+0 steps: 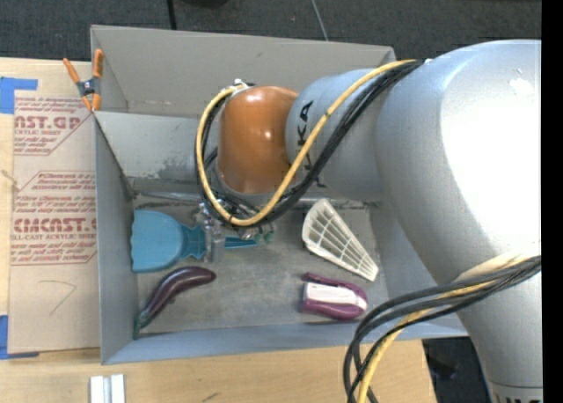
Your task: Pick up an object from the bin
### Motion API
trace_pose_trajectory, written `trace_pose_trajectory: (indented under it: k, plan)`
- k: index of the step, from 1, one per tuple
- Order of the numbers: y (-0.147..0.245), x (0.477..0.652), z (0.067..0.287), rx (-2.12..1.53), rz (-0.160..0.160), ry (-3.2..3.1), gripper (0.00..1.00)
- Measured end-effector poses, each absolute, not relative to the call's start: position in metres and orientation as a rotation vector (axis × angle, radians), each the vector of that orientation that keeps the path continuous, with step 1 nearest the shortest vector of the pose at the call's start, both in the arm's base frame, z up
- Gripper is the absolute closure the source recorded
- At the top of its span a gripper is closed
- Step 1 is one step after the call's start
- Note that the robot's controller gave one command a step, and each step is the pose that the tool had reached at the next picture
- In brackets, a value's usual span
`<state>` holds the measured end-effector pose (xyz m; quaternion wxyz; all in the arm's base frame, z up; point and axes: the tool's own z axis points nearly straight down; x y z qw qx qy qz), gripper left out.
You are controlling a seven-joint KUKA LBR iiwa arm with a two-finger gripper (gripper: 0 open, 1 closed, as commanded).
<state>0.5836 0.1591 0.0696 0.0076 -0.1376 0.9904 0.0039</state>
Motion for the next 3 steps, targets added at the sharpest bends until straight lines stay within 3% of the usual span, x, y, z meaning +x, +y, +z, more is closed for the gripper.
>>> trace_pose_trajectory:
  k: [1, 3]
  plan:
    - [0.1705, 0.5865, 0.1718, -0.332, 0.015, 3.106, 1.0]
    - [0.1704, 0.5865, 0.1717, -0.333, 0.015, 3.106, 1.0]
